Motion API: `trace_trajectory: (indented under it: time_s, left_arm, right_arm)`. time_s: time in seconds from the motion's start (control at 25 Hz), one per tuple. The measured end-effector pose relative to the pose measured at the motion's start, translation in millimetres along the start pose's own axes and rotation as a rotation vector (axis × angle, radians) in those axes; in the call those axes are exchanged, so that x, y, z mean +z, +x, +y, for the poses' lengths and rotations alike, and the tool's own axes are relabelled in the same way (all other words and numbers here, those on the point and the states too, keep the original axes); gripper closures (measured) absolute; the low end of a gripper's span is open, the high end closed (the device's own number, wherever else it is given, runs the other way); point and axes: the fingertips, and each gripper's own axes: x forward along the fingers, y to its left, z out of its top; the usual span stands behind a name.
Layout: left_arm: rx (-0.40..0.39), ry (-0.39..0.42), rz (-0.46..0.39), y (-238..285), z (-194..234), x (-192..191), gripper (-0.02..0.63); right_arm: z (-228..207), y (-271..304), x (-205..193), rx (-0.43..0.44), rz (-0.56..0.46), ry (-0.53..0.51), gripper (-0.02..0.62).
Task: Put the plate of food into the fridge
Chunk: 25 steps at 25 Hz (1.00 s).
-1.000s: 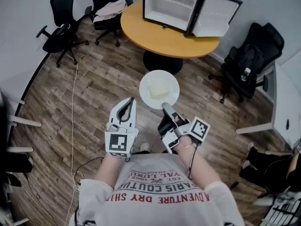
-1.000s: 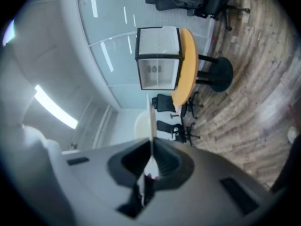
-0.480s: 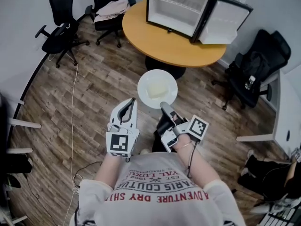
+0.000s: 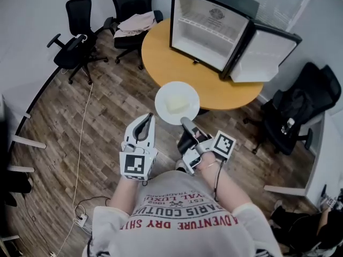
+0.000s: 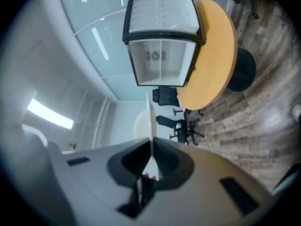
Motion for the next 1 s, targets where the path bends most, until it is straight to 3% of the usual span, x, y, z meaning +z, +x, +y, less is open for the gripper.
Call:
trace_trajectory:
  time_s: [0.28, 0.48, 0.76, 1.0]
  left_arm:
    - [0.061, -0.030, 0.013, 68.6, -3.9, -7.8, 0.572]
    - [0.053, -0.041, 0.039, 102.8, -2.1, -19.3, 0.572]
    - [-0.036, -0.044, 0.035, 161.6, 4.3, -26.8, 0.572]
    - [-0.128, -0.024, 0.016, 228.5, 42.3, -26.1, 0.573]
  right_arm:
    - [-3.2, 24.8, 73.9, 0.005, 0.028, 0.000, 0.557]
    - [-11.9, 36.8, 105.1, -0.016, 0.010, 0.021, 0.557]
    - [-21.7, 68.7, 145.9, -0.025, -0.057, 0.037, 0.557]
    - [-19.2, 118.9, 186.3, -0.011, -0.160, 0.035, 0.557]
